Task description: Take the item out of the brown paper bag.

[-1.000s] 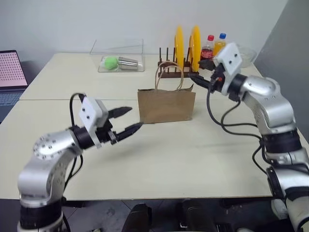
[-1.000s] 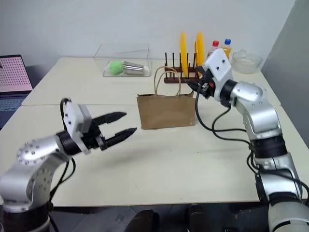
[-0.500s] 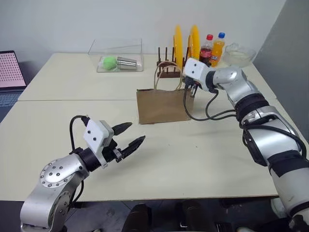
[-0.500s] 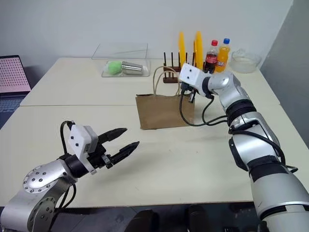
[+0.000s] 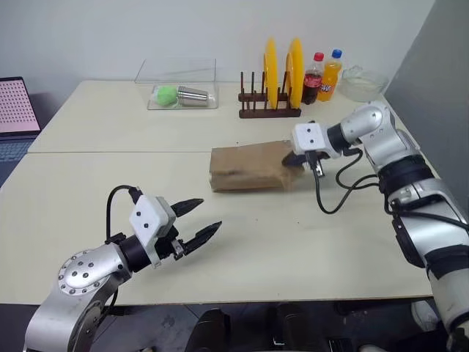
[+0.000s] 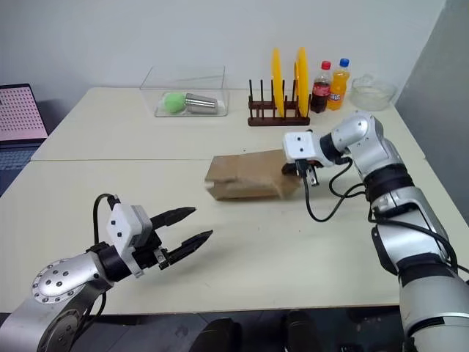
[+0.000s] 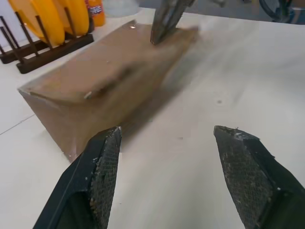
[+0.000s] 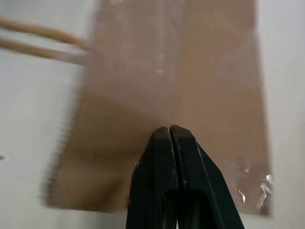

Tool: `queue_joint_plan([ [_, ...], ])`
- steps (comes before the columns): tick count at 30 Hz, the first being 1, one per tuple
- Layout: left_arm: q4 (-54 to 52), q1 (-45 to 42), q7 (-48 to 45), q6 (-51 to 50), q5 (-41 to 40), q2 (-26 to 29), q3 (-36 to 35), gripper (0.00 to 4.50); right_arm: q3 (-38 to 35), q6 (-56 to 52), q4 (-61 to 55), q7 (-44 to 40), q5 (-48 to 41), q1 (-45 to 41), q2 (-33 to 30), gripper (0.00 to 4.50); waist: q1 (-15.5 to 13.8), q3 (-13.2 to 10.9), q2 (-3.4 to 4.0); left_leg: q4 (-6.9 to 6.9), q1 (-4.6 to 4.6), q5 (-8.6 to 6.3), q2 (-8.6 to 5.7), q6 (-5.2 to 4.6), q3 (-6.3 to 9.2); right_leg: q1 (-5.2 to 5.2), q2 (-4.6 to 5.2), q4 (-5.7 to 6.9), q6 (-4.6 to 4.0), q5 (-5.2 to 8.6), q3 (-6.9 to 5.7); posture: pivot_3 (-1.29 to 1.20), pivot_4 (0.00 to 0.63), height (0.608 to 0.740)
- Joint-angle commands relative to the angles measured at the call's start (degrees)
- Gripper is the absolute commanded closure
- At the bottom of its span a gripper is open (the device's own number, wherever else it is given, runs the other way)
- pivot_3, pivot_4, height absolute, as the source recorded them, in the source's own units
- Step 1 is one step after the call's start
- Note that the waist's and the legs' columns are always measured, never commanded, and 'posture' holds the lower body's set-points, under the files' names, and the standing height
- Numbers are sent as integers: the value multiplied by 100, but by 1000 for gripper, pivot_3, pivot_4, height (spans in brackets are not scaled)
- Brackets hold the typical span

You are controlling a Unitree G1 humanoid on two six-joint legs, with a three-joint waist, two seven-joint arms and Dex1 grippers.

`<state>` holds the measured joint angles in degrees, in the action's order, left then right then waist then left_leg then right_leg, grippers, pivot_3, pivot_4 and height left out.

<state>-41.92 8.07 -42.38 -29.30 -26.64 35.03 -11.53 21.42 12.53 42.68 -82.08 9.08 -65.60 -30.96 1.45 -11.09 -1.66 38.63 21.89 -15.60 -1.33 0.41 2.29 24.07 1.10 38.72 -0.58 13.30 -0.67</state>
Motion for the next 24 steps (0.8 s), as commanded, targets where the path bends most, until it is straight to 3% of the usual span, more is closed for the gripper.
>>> queue_joint_plan([
  [1,-8,1,-131,201,-27,160,-9,1258,-158,-243,-667,-85,-166,87,-122,4449,6,-1,2,0,-1,0,0,0,-1,1,0,0,-1,0,0,0,150,740],
  [7,182,-43,-585,476,47,589,1,1258,-661,-859,-2013,166,-808,574,-209,4449,-1,-2,3,-7,1,0,2,0,2,2,-1,-1,-10,8,-5,0,150,740],
  [13,595,-181,-1141,1232,576,1072,410,1258,-1204,-2465,-4637,413,-1723,2245,-694,4449,-118,-1,4,-33,1,0,1,0,8,0,1,-27,-10,9,-10,0,150,740],
  [16,873,-284,-1297,1660,804,1121,587,741,-1533,-3308,-5822,771,-2157,3203,-939,4500,-152,0,6,-60,3,0,2,0,10,-1,1,-60,-10,8,-13,0,150,740],
  [18,1097,-387,-1477,1999,951,1165,724,133,-1888,-3860,-6527,1181,-2389,3932,-1041,4500,-162,-1,6,-62,6,0,2,1,8,1,1,-65,-10,8,-12,0,150,740],
  [21,1426,-557,-1733,2500,1122,1156,972,0,-2424,-4583,-7380,1792,-2701,4875,-1084,3956,-171,-1,6,-64,7,0,2,1,8,-2,1,-72,0,14,-12,0,150,740],
  [24,1750,-785,-2003,3022,1340,1122,1335,0,-2893,-5367,-8222,2224,-3223,5654,-1100,2900,-177,0,7,-64,5,0,3,0,3,-2,1,-73,21,23,-12,0,150,740],
])
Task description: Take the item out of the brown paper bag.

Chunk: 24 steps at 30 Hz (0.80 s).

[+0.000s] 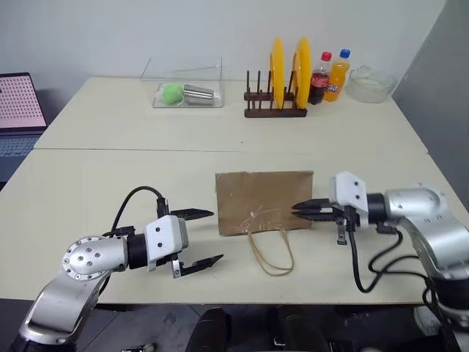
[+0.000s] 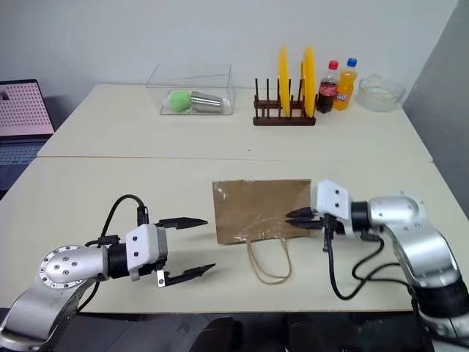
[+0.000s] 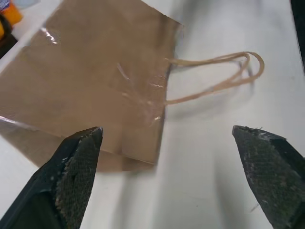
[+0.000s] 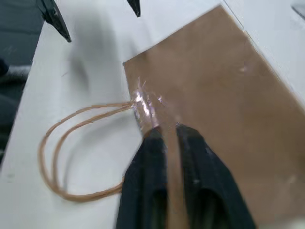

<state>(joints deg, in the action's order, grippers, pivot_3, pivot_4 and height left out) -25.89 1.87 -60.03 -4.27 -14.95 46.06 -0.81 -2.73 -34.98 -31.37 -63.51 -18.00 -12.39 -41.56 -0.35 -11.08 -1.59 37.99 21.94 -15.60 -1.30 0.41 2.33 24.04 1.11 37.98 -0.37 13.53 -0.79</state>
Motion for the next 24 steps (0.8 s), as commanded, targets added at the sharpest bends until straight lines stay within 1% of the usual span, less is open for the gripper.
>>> queue_joint_plan([
  [1,235,-246,-306,680,240,1,374,0,-573,-788,-1042,471,-637,532,-72,2572,3,0,1,0,-1,0,0,0,-2,0,0,1,1,1,1,0,150,740],
  [4,534,-616,-489,1157,465,-144,821,0,-760,-1051,-1689,712,-706,1431,-255,1510,-9,3,2,0,-1,0,2,0,-1,-1,-1,0,3,1,-2,0,150,740],
  [7,815,-969,-572,1470,623,-350,1186,0,-955,-1077,-2114,877,-677,2241,-428,1510,-42,5,2,0,1,0,2,0,-1,-4,-2,-5,6,1,-5,0,150,740],
  [10,1196,-1354,-692,1867,835,-619,1593,0,-1234,-1202,-2440,1091,-809,2708,-420,1510,-54,7,1,4,0,0,0,-1,-5,-6,-3,-7,17,-5,-1,0,150,740],
  [14,1915,-1841,-839,2435,997,-1017,2017,0,-1584,-1389,-2739,1268,-1131,2938,-442,1510,-34,9,-2,7,-6,0,1,-1,-10,-13,-5,-8,26,-10,3,0,150,740],
  [18,2682,-2329,-934,3065,1160,-1349,2292,0,-1909,-1463,-2860,1383,-1420,3141,-573,1510,-47,10,-4,8,-10,0,-1,-1,-4,-24,-6,-12,26,-11,-2,0,150,740],
  [20,3043,-2500,-983,3493,1318,-1427,2427,0,-2008,-1438,-2863,1466,-1568,3222,-645,1510,-51,11,-4,8,-9,0,-1,-2,-2,-27,-7,-17,27,-11,-3,0,150,740],
  [22,3523,-2726,-841,4186,1628,-1574,2556,0,-2061,-1404,-2863,1590,-1723,3281,-701,1510,-50,11,-4,7,-10,0,0,-2,-3,-27,-7,-21,27,-11,-3,0,150,740],
  [24,3797,-2851,-732,4503,1718,-1697,2609,0,-2077,-1380,-2863,1705,-1848,3303,-759,1510,-53,11,-4,7,-9,0,0,-2,-2,-28,-7,-22,27,-11,-3,0,150,740],
])
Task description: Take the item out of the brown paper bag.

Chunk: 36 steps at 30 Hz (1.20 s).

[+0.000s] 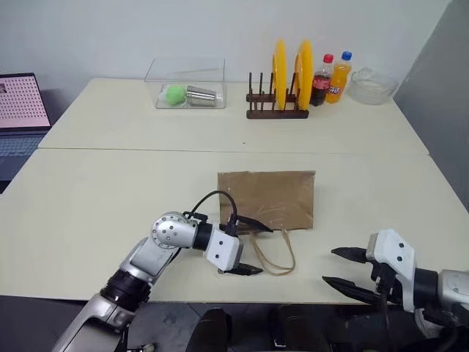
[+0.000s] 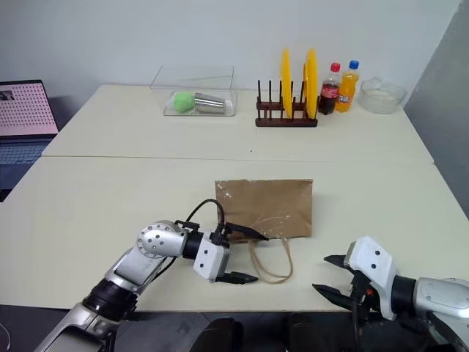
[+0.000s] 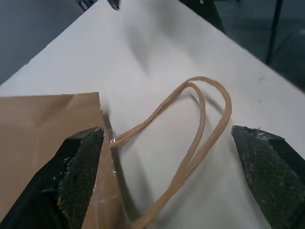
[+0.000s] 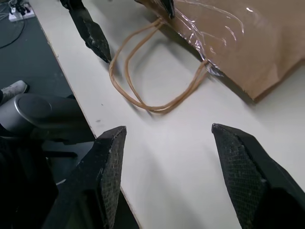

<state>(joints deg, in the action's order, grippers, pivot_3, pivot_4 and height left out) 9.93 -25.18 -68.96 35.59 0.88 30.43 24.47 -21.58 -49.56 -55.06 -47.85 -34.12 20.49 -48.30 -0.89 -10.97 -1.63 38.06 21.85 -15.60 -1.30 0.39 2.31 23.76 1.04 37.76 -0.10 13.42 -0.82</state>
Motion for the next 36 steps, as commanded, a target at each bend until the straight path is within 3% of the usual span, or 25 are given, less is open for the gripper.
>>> queue_joint_plan([
  [1,286,-179,180,565,117,-185,95,0,-197,74,-494,197,-296,7,-114,1510,1,0,0,0,0,0,0,0,0,-1,0,-1,0,0,1,0,150,740],
  [2,341,-202,193,612,108,-215,108,0,-200,74,-494,247,-348,6,-141,1510,1,0,0,0,0,0,0,0,0,-1,0,-1,0,0,1,0,150,740],
  [5,345,-198,186,591,-20,-269,116,566,-203,66,-494,359,-440,-20,-197,1482,1,0,0,1,0,0,0,0,1,-3,0,-1,1,-1,0,0,150,740],
  [13,28,-68,-10,140,-366,-205,160,3003,-120,121,-459,424,-592,-40,-330,1482,2,0,-1,1,-1,0,0,0,2,-4,0,-2,2,-1,-1,0,150,740],
  [18,-419,-31,-221,-757,-810,-124,106,4473,-159,189,-490,396,-744,-22,-439,1482,4,0,-1,2,-2,0,0,0,4,-6,0,-2,2,-1,-4,0,150,740],
  [20,-606,-14,-353,-1022,-951,-57,113,4473,-145,238,-494,399,-773,-3,-492,1482,4,0,-1,2,-3,0,0,0,4,-7,0,-2,2,-1,-4,0,150,740],
  [26,-1567,-7,-641,-3051,-1794,204,27,4473,81,533,-494,600,-940,92,-697,1482,10,0,-1,1,-2,0,0,0,8,-9,-1,-6,3,0,-7,0,150,740],
  [36,-1560,141,-654,-3206,-1543,199,26,4473,360,759,-494,928,-1053,136,-871,1482,33,0,-1,1,-3,0,0,0,8,-10,-2,-8,3,0,-6,0,150,740],
])
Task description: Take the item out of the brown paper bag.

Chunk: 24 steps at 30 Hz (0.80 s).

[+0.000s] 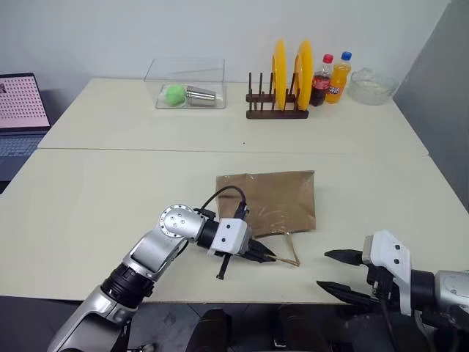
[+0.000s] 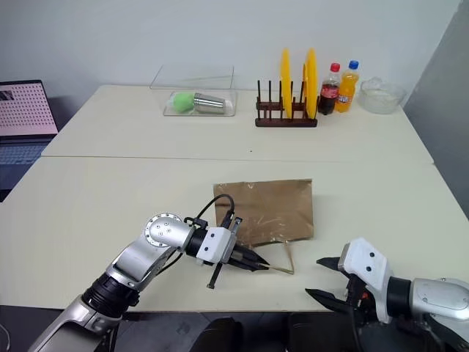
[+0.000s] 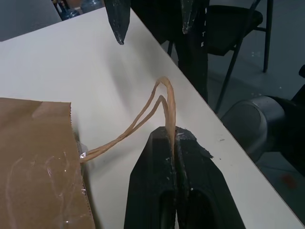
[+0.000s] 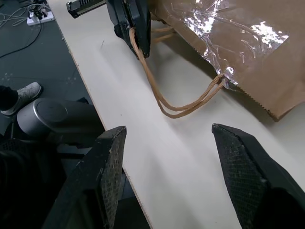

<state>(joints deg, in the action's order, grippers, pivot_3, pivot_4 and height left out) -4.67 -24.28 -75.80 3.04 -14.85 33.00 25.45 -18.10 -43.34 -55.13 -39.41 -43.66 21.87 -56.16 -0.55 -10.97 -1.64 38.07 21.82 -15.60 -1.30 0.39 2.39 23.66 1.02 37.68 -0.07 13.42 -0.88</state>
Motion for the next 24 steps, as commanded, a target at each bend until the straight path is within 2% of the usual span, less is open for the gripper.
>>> queue_joint_plan([
  [1,-97,72,50,23,28,-70,-85,4473,26,153,-487,104,-115,3,-100,1482,-1,0,0,0,1,0,0,0,1,0,0,0,0,0,-1,0,150,740],
  [9,109,180,28,180,136,-87,-109,4473,218,179,-487,184,-85,-47,-150,1482,-2,0,0,0,1,0,0,0,2,0,0,-2,0,0,-1,0,150,740],
  [12,314,182,125,572,363,-140,-94,3908,239,201,-487,203,-113,-44,-171,1482,-3,0,0,0,1,0,0,0,2,0,0,-2,0,0,-1,0,150,740],
  [16,478,238,65,1296,669,-67,-24,2755,247,226,-487,222,-165,-36,-219,1482,-4,0,0,0,1,0,0,0,2,0,0,-2,0,0,-1,0,150,740],
  [24,404,353,65,2001,717,1,-120,2755,296,335,-487,242,-222,64,-367,1482,-5,0,0,0,0,0,0,0,1,0,1,-2,0,0,0,0,150,740],
])
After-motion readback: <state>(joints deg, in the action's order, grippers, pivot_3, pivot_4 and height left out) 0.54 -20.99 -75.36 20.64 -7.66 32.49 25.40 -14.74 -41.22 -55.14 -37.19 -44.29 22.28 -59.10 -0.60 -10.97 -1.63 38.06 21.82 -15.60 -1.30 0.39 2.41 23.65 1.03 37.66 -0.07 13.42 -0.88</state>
